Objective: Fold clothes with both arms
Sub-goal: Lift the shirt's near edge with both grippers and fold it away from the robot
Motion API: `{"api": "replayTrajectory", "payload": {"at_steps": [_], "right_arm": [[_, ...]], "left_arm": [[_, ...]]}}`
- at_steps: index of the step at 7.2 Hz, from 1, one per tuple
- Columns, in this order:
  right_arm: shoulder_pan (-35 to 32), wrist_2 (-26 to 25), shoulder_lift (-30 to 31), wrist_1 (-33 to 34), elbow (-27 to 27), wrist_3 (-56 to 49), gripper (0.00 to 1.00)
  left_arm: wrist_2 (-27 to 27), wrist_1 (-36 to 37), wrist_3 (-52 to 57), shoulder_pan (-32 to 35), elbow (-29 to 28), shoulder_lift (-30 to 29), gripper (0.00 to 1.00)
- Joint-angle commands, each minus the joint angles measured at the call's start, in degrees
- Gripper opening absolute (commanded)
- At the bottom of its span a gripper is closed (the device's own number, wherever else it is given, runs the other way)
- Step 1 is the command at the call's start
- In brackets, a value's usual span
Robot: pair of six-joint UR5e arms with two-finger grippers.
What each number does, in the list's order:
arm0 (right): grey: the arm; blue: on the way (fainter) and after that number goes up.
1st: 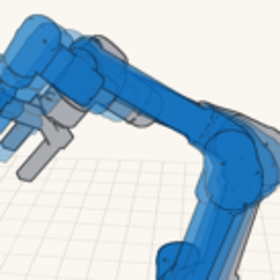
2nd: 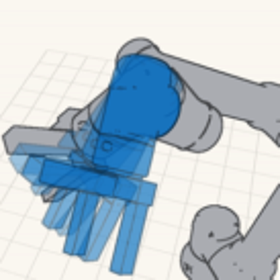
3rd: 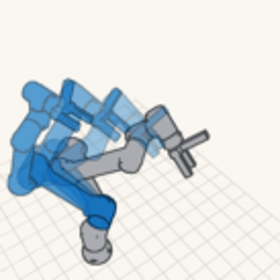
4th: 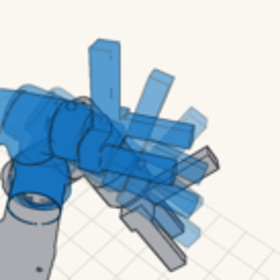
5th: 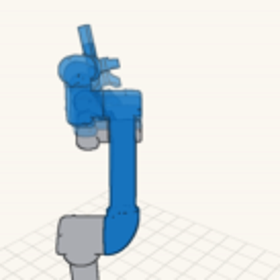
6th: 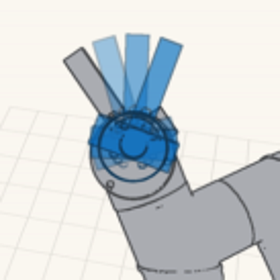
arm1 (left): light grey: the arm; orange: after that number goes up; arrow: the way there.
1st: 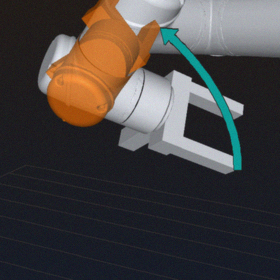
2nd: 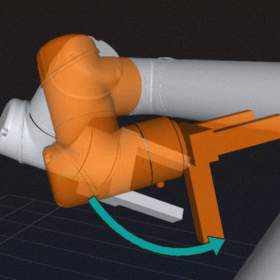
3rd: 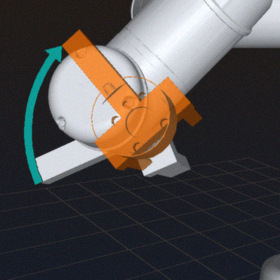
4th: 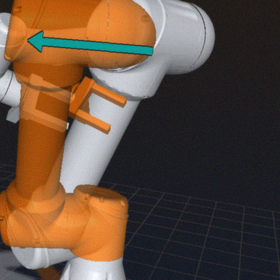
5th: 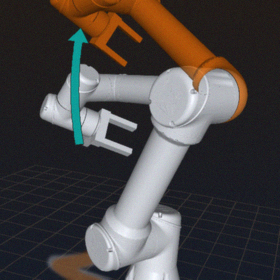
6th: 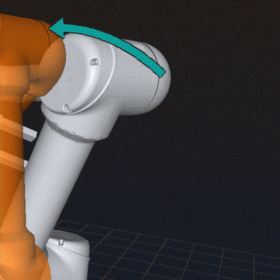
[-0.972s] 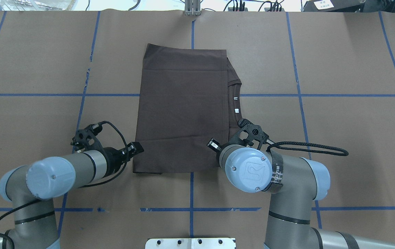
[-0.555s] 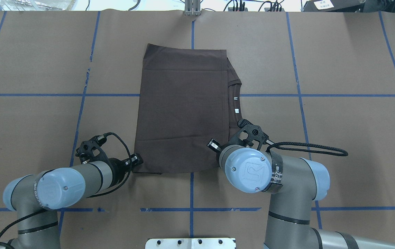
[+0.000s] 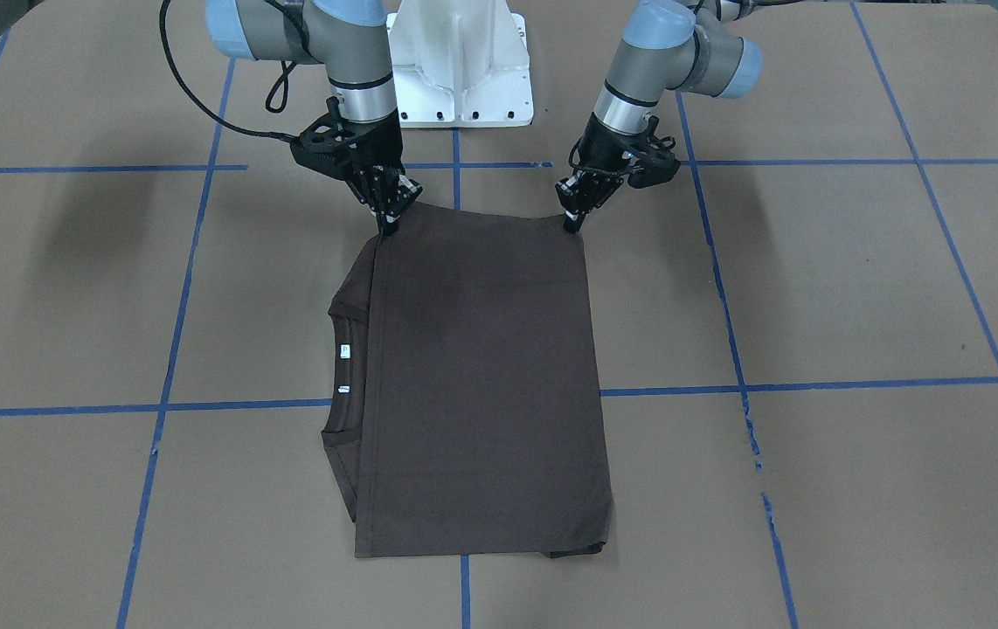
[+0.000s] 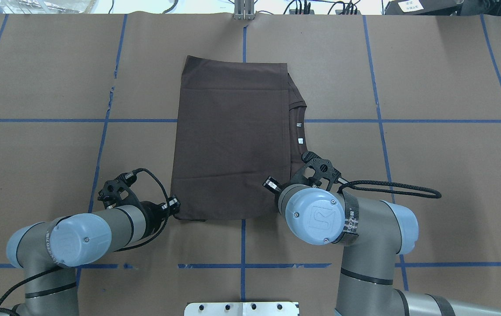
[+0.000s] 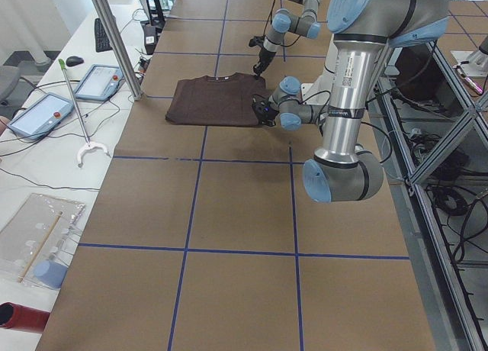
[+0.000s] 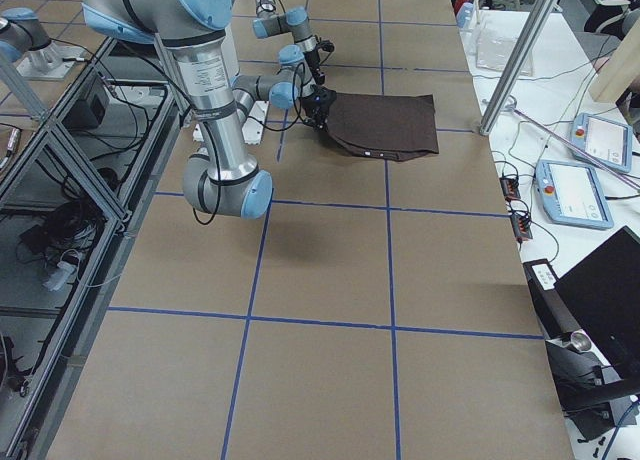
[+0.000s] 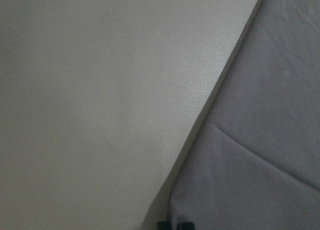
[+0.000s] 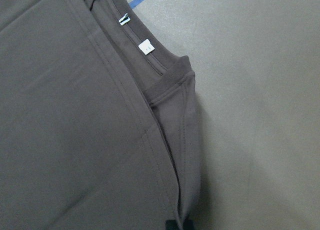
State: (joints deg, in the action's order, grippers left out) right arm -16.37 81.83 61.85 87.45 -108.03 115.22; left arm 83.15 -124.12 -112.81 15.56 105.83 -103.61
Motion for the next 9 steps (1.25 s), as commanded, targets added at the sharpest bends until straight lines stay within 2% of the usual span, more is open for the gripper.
{"api": "replayTrajectory", "payload": {"at_steps": [1, 2, 3, 4, 5, 6, 7, 9], "right_arm": [[0.3, 0.0, 0.2, 0.0, -0.4, 0.0, 0.0], [0.2, 0.0, 0.4, 0.0, -2.4, 0.1, 0.0], [1.5, 0.0, 1.9, 0.3, -7.2, 0.6, 0.0], [2.8, 0.1, 4.3, 4.9, -14.7, 0.9, 0.0], [2.8, 0.7, 3.7, 10.7, -20.4, 0.8, 0.0], [0.9, 1.3, 3.6, 11.0, -20.0, 0.4, 0.0], [-3.0, 2.1, 2.1, 10.8, -17.4, -1.8, 0.0], [-11.6, 10.1, -3.8, 8.0, -7.4, -5.4, 0.0]], "left_arm": [[0.6, 0.2, -1.4, 0.1, 3.4, -0.3, 0.0], [2.9, 0.2, -1.5, 0.3, 6.9, 0.6, 0.0], [3.2, 0.2, -3.4, 0.2, 11.5, 2.4, 0.0], [6.7, 2.3, -5.7, 0.2, 19.3, 3.1, 0.0], [11.2, 8.4, -5.7, 1.2, 25.2, 1.9, 0.0], [12.0, 10.4, -4.7, 5.6, 23.0, -2.3, 0.0], [12.2, 10.5, -3.1, 9.4, 16.8, -7.2, 0.0], [13.1, 9.7, 1.1, 16.9, 5.6, -15.4, 0.0]]}}
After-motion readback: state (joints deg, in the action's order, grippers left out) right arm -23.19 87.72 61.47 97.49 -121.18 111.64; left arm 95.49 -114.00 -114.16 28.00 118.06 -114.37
